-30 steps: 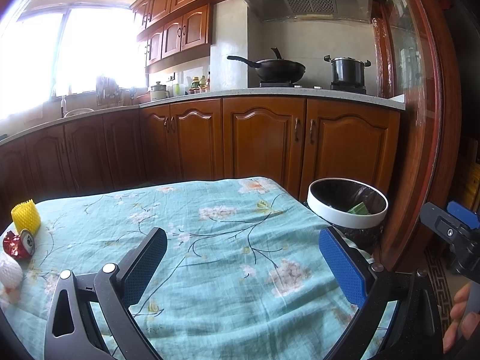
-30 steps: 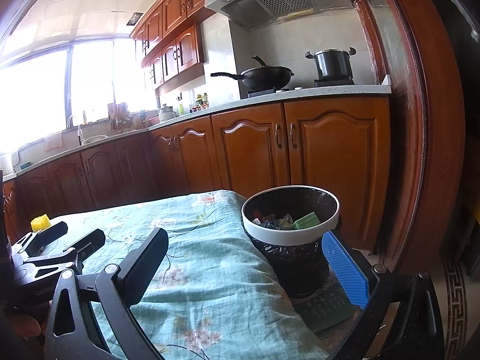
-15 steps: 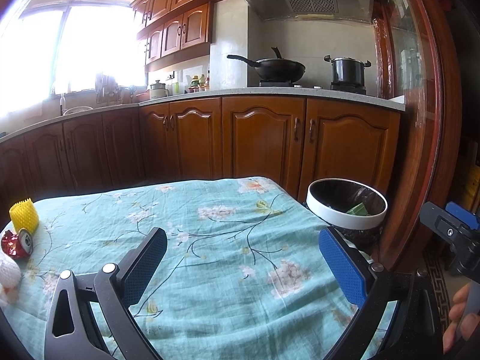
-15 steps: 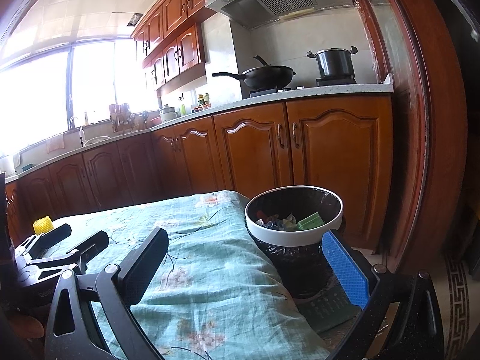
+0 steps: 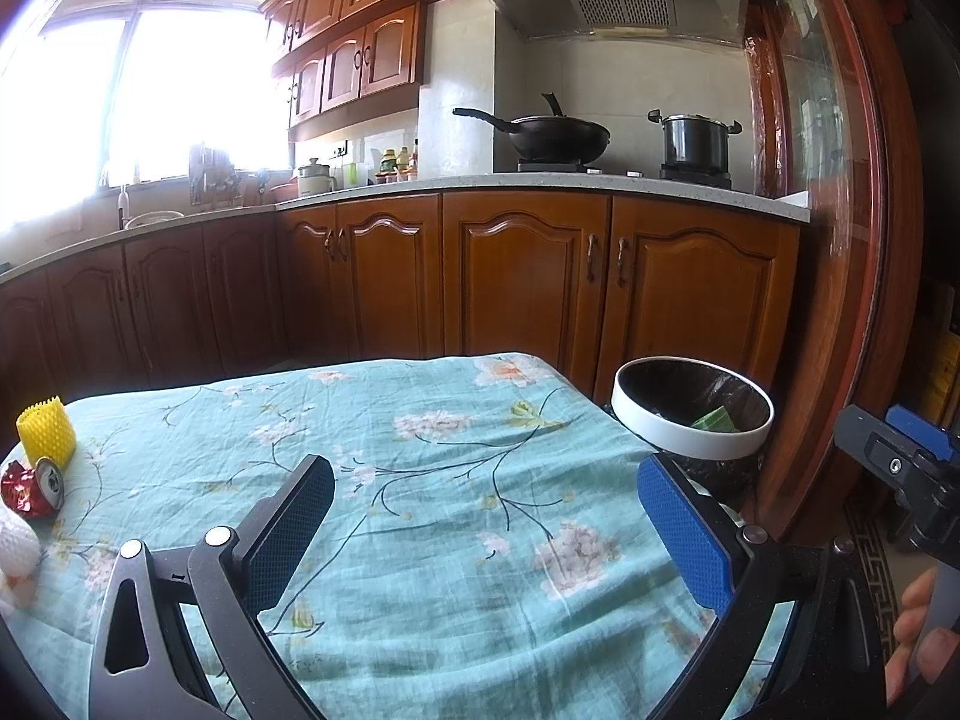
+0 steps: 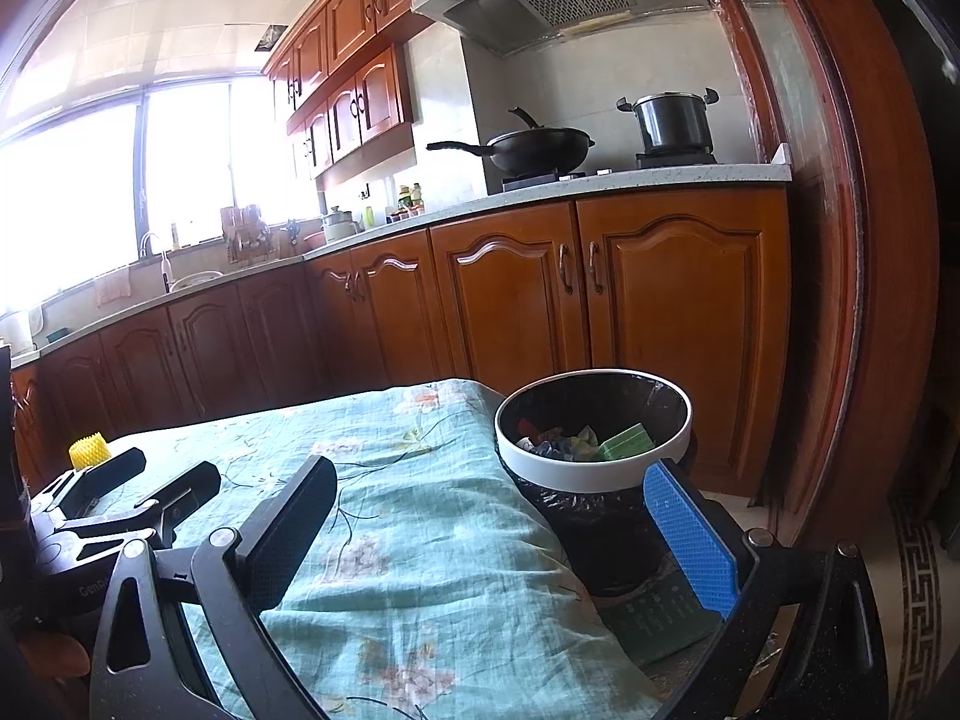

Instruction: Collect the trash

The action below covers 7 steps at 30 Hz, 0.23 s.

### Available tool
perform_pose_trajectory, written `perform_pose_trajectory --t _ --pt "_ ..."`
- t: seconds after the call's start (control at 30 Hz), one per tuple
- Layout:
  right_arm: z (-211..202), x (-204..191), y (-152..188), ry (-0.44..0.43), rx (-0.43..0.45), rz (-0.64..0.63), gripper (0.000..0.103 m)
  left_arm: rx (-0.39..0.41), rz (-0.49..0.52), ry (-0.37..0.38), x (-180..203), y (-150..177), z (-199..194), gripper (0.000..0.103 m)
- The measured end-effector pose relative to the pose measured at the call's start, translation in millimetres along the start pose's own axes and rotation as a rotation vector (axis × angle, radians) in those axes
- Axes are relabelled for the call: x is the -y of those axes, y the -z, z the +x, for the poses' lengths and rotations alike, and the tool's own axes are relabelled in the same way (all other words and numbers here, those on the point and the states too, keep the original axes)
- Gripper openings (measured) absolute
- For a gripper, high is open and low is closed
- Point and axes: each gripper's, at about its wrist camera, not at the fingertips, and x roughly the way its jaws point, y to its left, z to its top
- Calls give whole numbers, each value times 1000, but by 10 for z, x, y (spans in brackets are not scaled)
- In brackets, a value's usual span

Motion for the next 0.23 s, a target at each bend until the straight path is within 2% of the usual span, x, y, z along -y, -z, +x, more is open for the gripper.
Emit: perform_pose_trajectory --t 0.23 --pt "36 19 6 2 -9 9 103 -10 -5 6 -8 -6 20 102"
